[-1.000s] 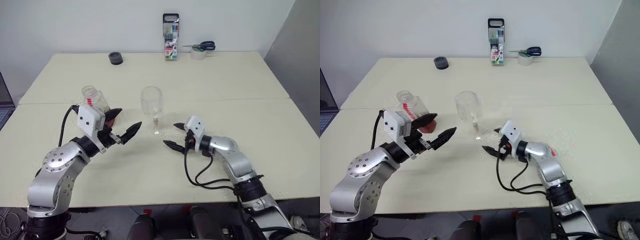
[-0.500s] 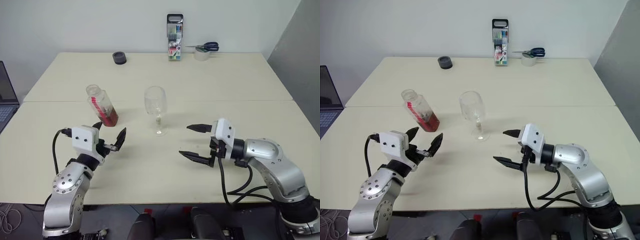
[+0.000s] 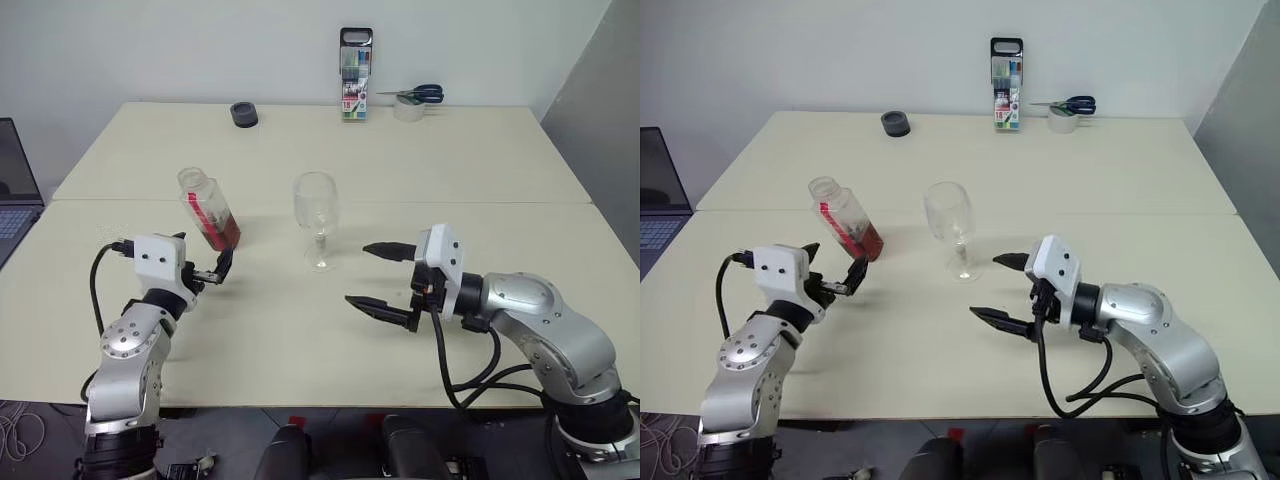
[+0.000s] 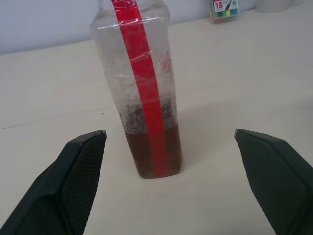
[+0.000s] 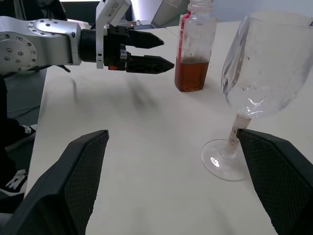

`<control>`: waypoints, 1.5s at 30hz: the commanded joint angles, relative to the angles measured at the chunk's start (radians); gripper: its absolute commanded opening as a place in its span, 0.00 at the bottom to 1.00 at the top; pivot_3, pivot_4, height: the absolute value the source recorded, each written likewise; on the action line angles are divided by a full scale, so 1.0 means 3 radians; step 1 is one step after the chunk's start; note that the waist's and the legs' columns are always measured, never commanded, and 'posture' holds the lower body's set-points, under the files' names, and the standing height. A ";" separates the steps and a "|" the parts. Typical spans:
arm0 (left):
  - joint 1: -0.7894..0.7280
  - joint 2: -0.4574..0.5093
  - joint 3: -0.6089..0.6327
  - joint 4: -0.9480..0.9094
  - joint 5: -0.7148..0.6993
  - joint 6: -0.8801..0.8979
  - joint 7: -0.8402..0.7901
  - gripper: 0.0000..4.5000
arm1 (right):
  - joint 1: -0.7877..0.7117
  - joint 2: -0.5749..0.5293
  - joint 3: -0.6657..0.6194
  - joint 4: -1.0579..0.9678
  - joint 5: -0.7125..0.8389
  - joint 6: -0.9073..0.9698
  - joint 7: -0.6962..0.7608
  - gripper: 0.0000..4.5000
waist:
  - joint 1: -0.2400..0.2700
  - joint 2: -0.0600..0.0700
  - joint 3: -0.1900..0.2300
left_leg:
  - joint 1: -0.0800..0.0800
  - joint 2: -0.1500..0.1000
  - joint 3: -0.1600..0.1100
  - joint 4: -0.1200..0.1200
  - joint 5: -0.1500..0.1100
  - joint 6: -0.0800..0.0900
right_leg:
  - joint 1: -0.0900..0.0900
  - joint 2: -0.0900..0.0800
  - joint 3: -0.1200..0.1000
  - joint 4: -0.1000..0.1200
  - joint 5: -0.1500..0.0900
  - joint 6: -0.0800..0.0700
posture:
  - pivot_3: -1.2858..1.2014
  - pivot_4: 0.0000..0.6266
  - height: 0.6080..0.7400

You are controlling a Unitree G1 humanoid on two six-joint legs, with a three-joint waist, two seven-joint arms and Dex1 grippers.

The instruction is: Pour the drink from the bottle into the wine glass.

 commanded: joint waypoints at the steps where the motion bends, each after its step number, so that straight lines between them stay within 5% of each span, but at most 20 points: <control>1: -0.0117 0.0053 0.0087 0.0112 0.0025 -0.0111 0.0022 1.00 | -0.0068 0.0015 -0.0018 -0.0115 0.0039 -0.0038 -0.0052 0.99 | 0.0000 0.0000 0.0000 | 0.0000 0.0000 0.0000 0.0000 0.0000 0.0000 | 0.0000 0.0000 0.0000 0.0000 0.0000 0.0000 | 0.52 0.24 1.00; 39: -0.1289 0.0331 -0.0115 0.2224 0.0115 -0.0920 -0.0731 1.00 | -0.0236 0.0017 0.0038 -0.0208 0.0087 0.0061 -0.0217 0.99 | -0.0002 -0.0003 -0.0002 | -0.0003 -0.0001 -0.0003 0.0002 0.0006 -0.0011 | -0.0003 0.0000 -0.0004 0.0002 0.0000 0.0000 | 0.52 0.24 1.00; 45: -0.1432 0.0310 -0.0145 0.2382 0.0131 -0.0996 -0.0785 0.66 | -0.0249 0.0018 0.0043 -0.0218 0.0097 0.0087 -0.0252 1.00 | -0.0004 -0.0003 -0.0002 | -0.0003 -0.0001 -0.0003 0.0002 0.0006 -0.0011 | -0.0003 0.0000 -0.0004 0.0002 0.0000 0.0000 | 0.52 0.24 1.00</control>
